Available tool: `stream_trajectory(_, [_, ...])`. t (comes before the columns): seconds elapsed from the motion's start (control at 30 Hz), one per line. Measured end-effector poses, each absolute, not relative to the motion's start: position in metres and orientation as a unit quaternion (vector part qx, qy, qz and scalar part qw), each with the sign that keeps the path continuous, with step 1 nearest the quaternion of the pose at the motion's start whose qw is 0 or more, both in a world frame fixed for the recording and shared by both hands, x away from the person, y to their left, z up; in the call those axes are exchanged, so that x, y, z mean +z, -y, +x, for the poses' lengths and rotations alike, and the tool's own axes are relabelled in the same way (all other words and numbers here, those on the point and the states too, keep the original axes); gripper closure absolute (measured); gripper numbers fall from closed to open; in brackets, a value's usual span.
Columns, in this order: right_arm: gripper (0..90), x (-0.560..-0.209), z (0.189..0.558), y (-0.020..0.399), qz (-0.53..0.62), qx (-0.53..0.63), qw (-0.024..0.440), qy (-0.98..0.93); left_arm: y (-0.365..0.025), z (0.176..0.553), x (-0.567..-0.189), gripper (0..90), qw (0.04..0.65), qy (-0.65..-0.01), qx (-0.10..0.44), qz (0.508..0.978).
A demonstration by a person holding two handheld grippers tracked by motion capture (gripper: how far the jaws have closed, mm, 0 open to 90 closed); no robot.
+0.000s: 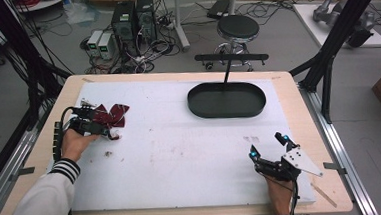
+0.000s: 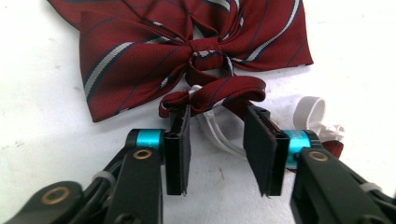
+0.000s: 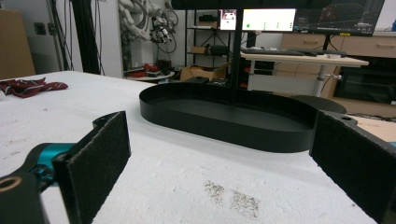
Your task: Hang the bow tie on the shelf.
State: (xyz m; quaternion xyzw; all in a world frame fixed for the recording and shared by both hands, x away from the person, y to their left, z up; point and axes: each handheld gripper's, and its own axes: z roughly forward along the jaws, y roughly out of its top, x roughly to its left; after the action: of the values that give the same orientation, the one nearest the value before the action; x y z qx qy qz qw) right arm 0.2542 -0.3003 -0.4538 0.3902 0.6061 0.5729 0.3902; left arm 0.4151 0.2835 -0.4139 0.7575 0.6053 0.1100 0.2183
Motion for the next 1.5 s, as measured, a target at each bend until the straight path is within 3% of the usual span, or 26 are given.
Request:
stream_trajectory(0.5, [4.3, -0.454, 0.253, 0.3, 0.392, 0.573, 0.388, -0.606, -0.285, 0.419, -0.415, 82.7, 0.21, -0.606, 0.108, 0.759])
stream_trajectory(1.03, [4.3, -0.454, 0.253, 0.299, 0.391, 0.573, 0.389, -0.606, -0.285, 0.416, -0.41, 83.5, 0.222, -0.579, 0.127, 0.774])
stream_trajectory(1.5, [4.3, -0.454, 0.253, 0.3, 0.392, 0.572, 0.389, -0.606, -0.285, 0.404, -0.389, 83.4, 0.319, -0.52, 0.184, 0.771])
